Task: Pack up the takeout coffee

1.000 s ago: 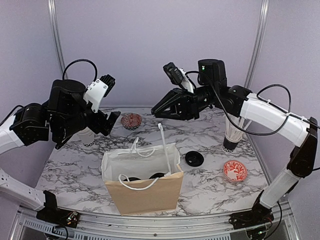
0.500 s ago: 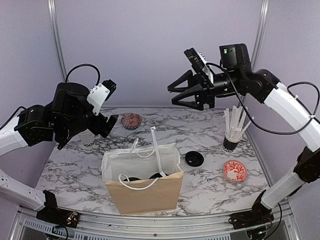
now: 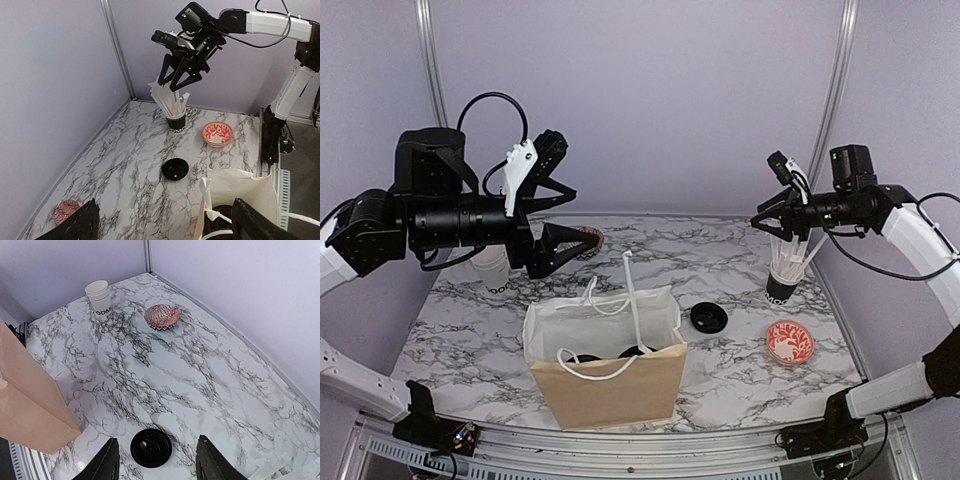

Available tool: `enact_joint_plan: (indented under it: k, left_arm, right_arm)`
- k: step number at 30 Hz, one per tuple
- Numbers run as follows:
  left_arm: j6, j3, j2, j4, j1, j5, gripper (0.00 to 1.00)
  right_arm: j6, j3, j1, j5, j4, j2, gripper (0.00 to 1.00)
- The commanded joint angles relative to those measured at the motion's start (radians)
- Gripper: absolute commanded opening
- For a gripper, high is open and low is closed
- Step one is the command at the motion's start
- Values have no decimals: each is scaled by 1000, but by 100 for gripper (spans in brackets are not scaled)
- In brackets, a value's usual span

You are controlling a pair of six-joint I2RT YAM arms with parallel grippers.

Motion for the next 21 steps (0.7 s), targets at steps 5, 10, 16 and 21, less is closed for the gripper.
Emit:
enact_joint_plan:
  k: [5, 10, 16, 21]
  left_arm:
    - [1, 184, 229, -109, -16, 51, 80]
    - [-19, 237, 275, -158, -18, 76, 61]
    - [-32, 254, 261, -171, -26, 182, 26]
    - [-45, 263, 254, -194, -41, 224, 0]
  right_arm:
    - [-7, -8, -60, 5, -12, -90, 48]
    - [-9, -15, -62, 1, -11, -95, 46]
    - [-18, -25, -62, -4, -7, -95, 43]
    - [-21, -36, -61, -7, -1, -94, 41]
